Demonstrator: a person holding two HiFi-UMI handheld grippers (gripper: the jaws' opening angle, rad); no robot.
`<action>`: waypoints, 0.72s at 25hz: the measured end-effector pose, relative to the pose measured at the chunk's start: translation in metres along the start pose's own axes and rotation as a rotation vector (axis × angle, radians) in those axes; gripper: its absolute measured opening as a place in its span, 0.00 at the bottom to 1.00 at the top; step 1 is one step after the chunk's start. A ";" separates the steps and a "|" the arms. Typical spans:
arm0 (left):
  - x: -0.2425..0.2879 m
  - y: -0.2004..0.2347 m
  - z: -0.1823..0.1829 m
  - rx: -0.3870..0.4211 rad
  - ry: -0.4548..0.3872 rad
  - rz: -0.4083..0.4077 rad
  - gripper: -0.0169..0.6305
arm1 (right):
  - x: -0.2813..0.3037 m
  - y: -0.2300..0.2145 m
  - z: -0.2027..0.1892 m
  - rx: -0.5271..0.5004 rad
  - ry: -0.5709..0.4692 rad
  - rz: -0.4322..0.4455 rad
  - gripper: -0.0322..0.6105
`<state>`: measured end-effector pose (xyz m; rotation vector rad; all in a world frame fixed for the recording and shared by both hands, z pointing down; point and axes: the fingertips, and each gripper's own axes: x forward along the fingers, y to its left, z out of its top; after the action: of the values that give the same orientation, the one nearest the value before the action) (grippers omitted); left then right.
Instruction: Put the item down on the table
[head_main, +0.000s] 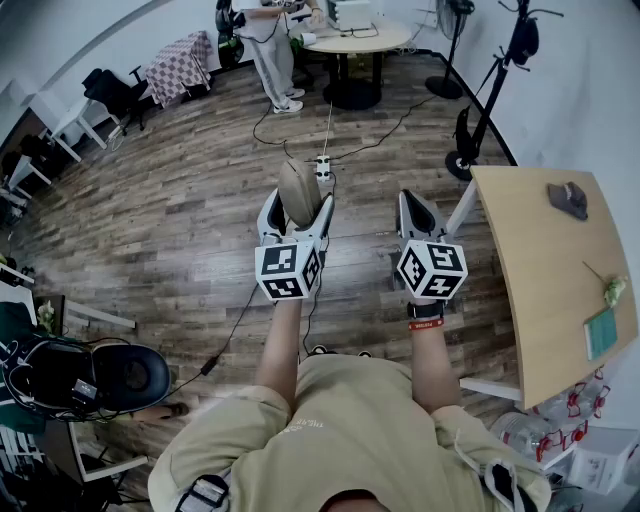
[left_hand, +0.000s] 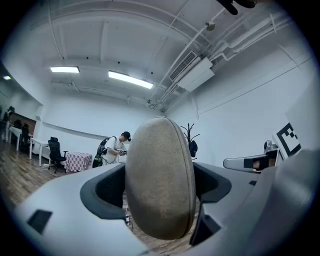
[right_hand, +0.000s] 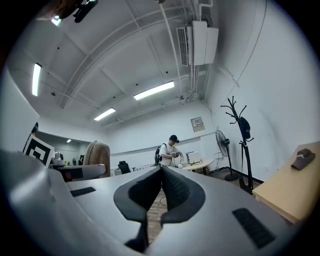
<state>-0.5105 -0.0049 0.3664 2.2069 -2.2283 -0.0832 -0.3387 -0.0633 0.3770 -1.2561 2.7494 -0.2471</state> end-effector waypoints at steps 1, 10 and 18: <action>0.000 -0.007 -0.001 -0.002 -0.002 -0.005 0.62 | -0.005 -0.005 -0.001 0.000 -0.001 -0.004 0.07; 0.019 -0.081 -0.015 -0.003 0.028 -0.096 0.62 | -0.044 -0.065 0.000 0.020 0.019 -0.072 0.08; 0.056 -0.149 -0.018 0.005 0.043 -0.236 0.62 | -0.074 -0.122 0.004 0.057 0.010 -0.187 0.08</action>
<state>-0.3614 -0.0628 0.3763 2.4395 -1.9395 -0.0311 -0.2000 -0.0864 0.3983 -1.5016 2.6138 -0.3466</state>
